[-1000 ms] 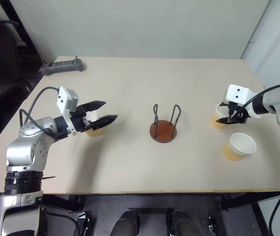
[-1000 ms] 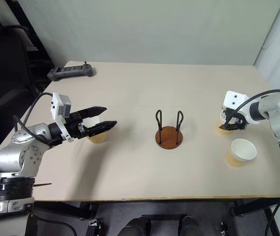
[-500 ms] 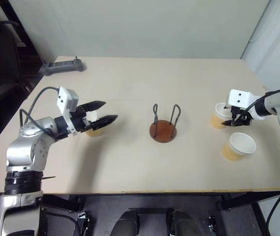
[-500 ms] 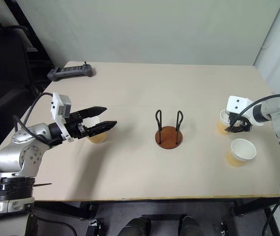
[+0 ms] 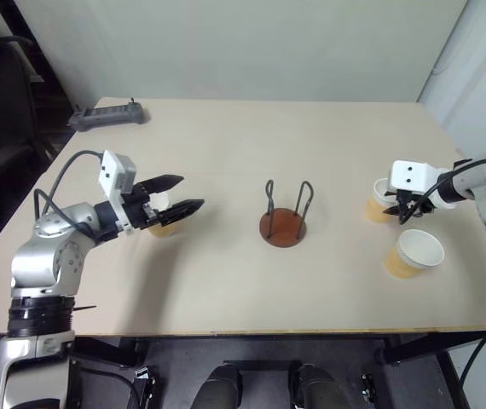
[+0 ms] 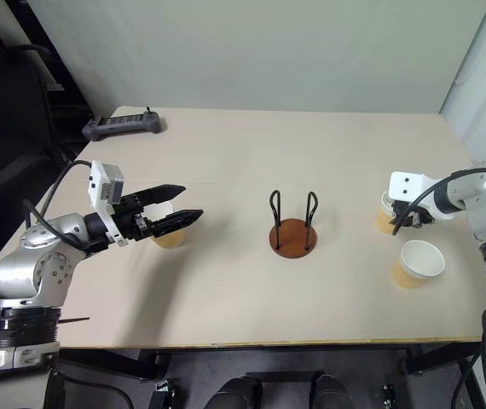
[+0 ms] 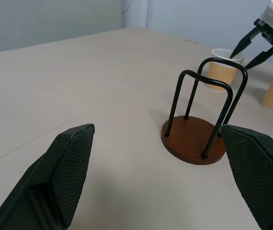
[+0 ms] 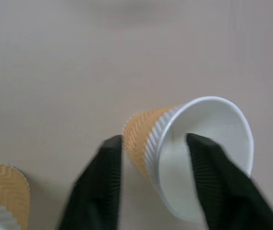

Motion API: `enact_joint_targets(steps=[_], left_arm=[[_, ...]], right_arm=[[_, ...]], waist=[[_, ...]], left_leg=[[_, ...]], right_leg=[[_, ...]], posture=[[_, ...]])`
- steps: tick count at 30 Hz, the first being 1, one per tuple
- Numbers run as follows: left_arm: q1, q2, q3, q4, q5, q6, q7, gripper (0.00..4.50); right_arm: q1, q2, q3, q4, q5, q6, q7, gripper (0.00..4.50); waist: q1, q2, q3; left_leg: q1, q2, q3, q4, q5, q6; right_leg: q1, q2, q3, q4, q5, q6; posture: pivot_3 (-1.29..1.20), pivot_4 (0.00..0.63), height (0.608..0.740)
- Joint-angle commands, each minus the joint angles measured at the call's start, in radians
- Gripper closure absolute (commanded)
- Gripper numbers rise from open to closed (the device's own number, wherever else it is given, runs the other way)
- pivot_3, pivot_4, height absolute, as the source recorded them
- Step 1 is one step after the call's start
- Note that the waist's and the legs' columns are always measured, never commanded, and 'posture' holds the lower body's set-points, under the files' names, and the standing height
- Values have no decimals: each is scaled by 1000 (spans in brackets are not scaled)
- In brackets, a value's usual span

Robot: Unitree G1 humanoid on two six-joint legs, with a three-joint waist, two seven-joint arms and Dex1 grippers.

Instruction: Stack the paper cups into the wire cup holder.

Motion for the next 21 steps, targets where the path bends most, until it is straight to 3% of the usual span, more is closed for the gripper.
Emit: enact_joint_targets(steps=[1,3,11,21], left_arm=[[-21,11,10,-12,-3,-8,-2,0],[-21,11,10,-12,-2,-8,-2,0],[-20,11,10,-12,-1,-10,-4,0],[-32,32,-10,12,12,-13,-48,0]], right_arm=[[-23,-2,-8,4,-11,-14,-4,3877],[-24,2,-10,6,-15,-17,-5,4458],[-40,7,-15,12,-19,-26,3,4458],[-226,19,-43,-85,48,89,125,4458]], waist=[[0,0,0],[0,0,0],[0,0,0],[-2,0,0]], left_leg=[[0,0,0,0,0,0],[0,0,0,0,0,0],[0,0,0,0,0,-1],[1,1,0,0,0,-1]], right_leg=[[0,0,0,0,0,0],[0,0,0,0,0,0],[0,0,0,0,0,0],[0,1,0,0,0,-1]], posture=[[0,150,740],[0,150,740],[0,150,740],[0,150,740]])
